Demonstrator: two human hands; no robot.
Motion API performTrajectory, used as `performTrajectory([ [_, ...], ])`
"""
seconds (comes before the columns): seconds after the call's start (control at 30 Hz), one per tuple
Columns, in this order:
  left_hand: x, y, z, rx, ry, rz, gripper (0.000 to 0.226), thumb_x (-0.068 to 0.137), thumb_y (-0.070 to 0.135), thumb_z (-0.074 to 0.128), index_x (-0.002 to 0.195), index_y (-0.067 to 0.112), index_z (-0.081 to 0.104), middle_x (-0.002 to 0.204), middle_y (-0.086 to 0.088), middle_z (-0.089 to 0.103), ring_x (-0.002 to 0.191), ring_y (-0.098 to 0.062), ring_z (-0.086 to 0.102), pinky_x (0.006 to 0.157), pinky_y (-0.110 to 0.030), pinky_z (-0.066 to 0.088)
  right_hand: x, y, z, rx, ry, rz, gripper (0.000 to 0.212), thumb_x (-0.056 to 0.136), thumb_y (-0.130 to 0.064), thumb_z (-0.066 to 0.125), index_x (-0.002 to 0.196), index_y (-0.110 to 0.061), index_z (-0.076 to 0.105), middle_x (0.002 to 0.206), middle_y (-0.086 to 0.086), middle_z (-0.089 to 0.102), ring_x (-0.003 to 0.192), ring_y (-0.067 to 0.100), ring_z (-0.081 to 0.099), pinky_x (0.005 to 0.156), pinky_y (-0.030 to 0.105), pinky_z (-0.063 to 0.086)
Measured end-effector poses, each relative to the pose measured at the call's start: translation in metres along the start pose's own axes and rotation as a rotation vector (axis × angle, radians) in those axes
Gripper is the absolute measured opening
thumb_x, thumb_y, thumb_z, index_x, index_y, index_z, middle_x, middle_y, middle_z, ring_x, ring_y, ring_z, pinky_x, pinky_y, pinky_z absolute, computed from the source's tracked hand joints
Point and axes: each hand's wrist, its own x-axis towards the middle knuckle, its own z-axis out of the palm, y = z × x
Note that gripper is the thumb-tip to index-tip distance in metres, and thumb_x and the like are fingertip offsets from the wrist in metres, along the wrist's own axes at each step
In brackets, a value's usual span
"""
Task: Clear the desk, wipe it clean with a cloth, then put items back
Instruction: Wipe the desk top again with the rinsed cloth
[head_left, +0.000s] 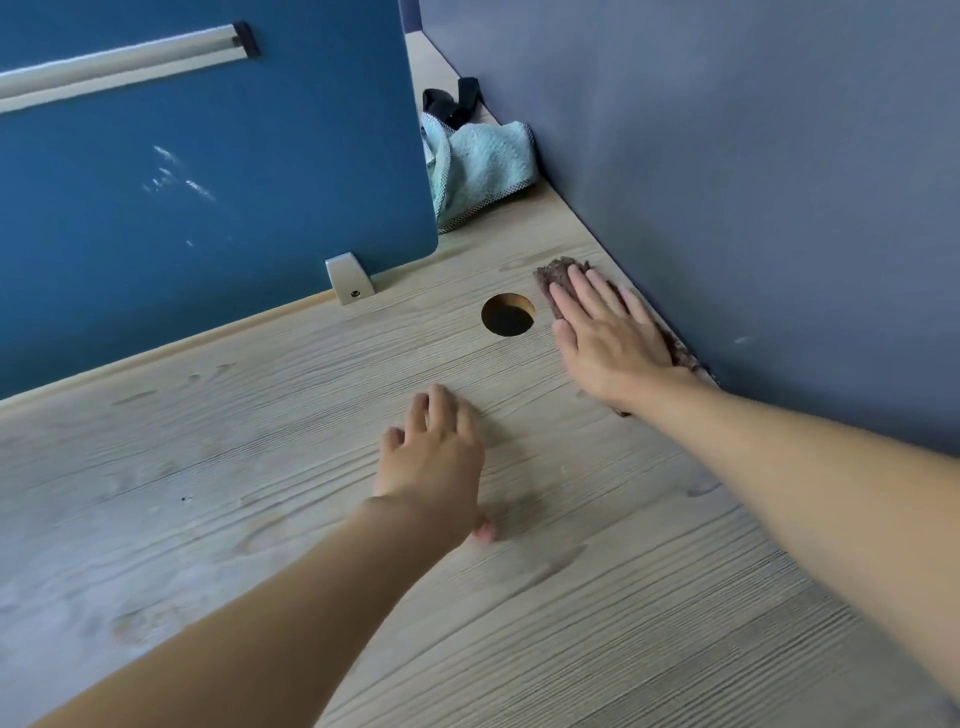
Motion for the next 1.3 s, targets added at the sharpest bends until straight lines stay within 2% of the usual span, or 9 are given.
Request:
performTrajectory([
  [0.07, 0.000, 0.001, 0.000, 0.001, 0.001, -0.007, 0.128, 0.069, 0.047, 0.084, 0.157, 0.006, 0.000, 0.163, -0.015, -0.013, 0.151, -0.035, -0.011, 0.123, -0.050, 0.012, -0.014, -0.013, 0.001, 0.014, 0.010, -0.017, 0.062, 0.101, -0.047, 0.003, 0.159, -0.024, 0.007, 0.167, -0.003, -0.001, 0.153, 0.011, -0.006, 0.123, 0.038, -0.005],
  [0.2, 0.000, 0.003, -0.001, -0.015, -0.006, -0.027, 0.129, 0.071, 0.047, 0.083, 0.157, 0.007, -0.005, 0.164, -0.016, -0.016, 0.151, -0.034, -0.014, 0.123, -0.050, 0.010, -0.108, -0.037, 0.006, -0.017, 0.006, -0.511, 0.062, 0.103, -0.048, 0.014, 0.158, -0.019, 0.019, 0.166, 0.004, 0.009, 0.154, 0.017, 0.002, 0.124, 0.044, 0.005],
  [0.3, 0.000, 0.003, -0.002, -0.013, -0.007, -0.031, 0.130, 0.070, 0.048, 0.083, 0.157, 0.007, -0.004, 0.164, -0.015, -0.017, 0.152, -0.034, -0.013, 0.123, -0.050, 0.012, -0.112, -0.023, 0.003, -0.047, -0.056, -0.699, 0.056, 0.106, -0.045, 0.021, 0.157, -0.021, 0.023, 0.166, 0.002, 0.011, 0.154, 0.016, 0.004, 0.123, 0.042, 0.007],
  [0.53, 0.000, 0.002, -0.002, 0.022, -0.005, -0.013, 0.126, 0.071, 0.049, 0.082, 0.157, 0.007, 0.002, 0.164, -0.016, -0.013, 0.152, -0.035, -0.011, 0.121, -0.051, 0.014, -0.021, -0.006, 0.000, 0.024, 0.013, -0.013, 0.078, 0.089, -0.053, -0.008, 0.159, -0.025, 0.012, 0.167, -0.001, 0.005, 0.153, 0.012, 0.001, 0.123, 0.037, -0.001],
  [0.77, 0.000, 0.003, 0.001, -0.003, 0.018, -0.023, 0.118, 0.069, 0.048, 0.085, 0.153, 0.008, 0.012, 0.163, -0.013, -0.004, 0.152, -0.034, -0.003, 0.119, -0.050, 0.023, -0.147, -0.031, 0.005, -0.004, -0.071, -0.707, 0.058, 0.105, -0.046, 0.023, 0.158, -0.023, 0.022, 0.166, 0.004, 0.010, 0.154, 0.017, 0.000, 0.124, 0.041, 0.003],
  [0.83, 0.001, 0.002, 0.002, -0.003, 0.012, -0.016, 0.120, 0.069, 0.049, 0.084, 0.154, 0.008, 0.010, 0.164, -0.013, -0.007, 0.152, -0.034, -0.005, 0.120, -0.050, 0.021, -0.122, -0.019, 0.003, -0.024, -0.072, -0.702, 0.056, 0.104, -0.044, 0.021, 0.157, -0.026, 0.023, 0.166, 0.000, 0.010, 0.154, 0.015, 0.004, 0.123, 0.039, 0.003],
  [0.97, 0.000, -0.001, 0.000, -0.012, 0.013, 0.004, 0.123, 0.068, 0.049, 0.084, 0.156, 0.008, 0.008, 0.164, -0.012, -0.006, 0.152, -0.033, -0.005, 0.120, -0.051, 0.017, -0.057, -0.002, 0.001, 0.011, -0.014, -0.153, 0.064, 0.097, -0.045, 0.003, 0.159, -0.030, 0.012, 0.167, -0.004, 0.004, 0.153, 0.010, 0.000, 0.123, 0.036, 0.000],
  [1.03, 0.000, -0.002, 0.001, -0.042, 0.028, 0.002, 0.125, 0.066, 0.047, 0.085, 0.156, 0.008, 0.008, 0.164, -0.011, -0.004, 0.152, -0.032, -0.004, 0.120, -0.051, 0.016, -0.055, -0.013, 0.003, 0.026, 0.013, -0.034, 0.064, 0.098, -0.046, 0.002, 0.159, -0.027, 0.010, 0.168, -0.002, 0.003, 0.153, 0.011, -0.002, 0.123, 0.037, -0.002],
  [1.3, -0.046, 0.010, 0.027, -0.050, 0.135, 0.069, 0.090, 0.085, 0.054, 0.069, 0.147, 0.011, 0.019, 0.144, -0.011, 0.029, 0.133, -0.030, 0.032, 0.108, -0.039, 0.039, -0.181, -0.029, 0.005, -0.004, -0.076, -0.649, 0.053, 0.106, -0.042, 0.022, 0.157, -0.027, 0.023, 0.166, 0.001, 0.010, 0.154, 0.014, 0.001, 0.123, 0.040, 0.003],
])
